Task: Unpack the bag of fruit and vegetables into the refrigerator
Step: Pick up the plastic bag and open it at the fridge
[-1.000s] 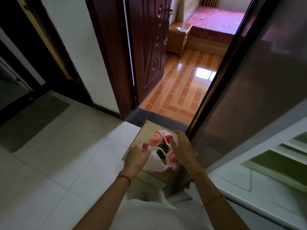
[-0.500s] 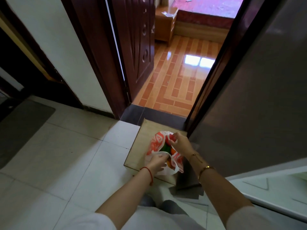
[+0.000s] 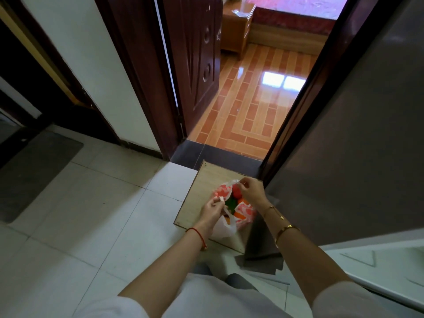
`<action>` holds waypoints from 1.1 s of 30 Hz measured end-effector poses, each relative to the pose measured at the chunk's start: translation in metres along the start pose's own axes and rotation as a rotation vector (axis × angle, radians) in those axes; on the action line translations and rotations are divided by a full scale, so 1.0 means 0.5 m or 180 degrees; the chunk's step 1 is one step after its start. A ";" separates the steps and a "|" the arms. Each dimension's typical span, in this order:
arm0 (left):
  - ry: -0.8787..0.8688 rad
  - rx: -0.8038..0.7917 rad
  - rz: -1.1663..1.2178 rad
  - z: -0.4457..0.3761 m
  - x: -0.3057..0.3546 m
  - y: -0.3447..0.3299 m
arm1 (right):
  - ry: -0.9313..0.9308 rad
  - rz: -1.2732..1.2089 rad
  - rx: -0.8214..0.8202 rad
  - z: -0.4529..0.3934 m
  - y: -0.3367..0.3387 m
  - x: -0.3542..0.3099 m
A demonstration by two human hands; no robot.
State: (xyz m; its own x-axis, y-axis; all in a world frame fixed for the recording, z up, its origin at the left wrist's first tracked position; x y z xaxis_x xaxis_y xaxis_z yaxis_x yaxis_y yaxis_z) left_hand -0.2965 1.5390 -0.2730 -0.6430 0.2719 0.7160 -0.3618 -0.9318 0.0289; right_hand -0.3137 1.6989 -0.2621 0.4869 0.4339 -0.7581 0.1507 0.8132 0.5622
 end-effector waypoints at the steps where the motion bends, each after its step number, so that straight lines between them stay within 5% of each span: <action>1: -0.0136 0.0137 -0.0182 0.012 0.004 0.013 | 0.0047 0.0014 0.0072 0.007 0.006 -0.005; 19: -0.1307 0.0845 -0.1522 0.299 -0.008 0.136 | -0.0008 -0.1265 -0.0163 0.340 0.045 -0.008; 33: -0.1767 0.0154 -0.1645 0.488 -0.089 0.163 | -0.0013 -0.1693 0.0473 0.640 0.069 -0.007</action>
State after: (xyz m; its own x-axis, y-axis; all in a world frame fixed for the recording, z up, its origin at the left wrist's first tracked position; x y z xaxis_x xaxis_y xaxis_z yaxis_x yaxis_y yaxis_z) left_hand -0.1327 1.3924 -0.1326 0.0389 0.5277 0.8485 -0.4864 -0.7318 0.4774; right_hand -0.0347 1.6011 -0.1341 0.3138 -0.0234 -0.9492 0.4963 0.8563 0.1430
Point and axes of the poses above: each hand's wrist, its own z-axis away from the middle knuckle, its own y-axis out of the back of the hand, x = y × z, the point moved 1 cm from there along -z, towards the middle knuckle, and after that the axes turned 9 degrees about -z, right-handed, at the moved point
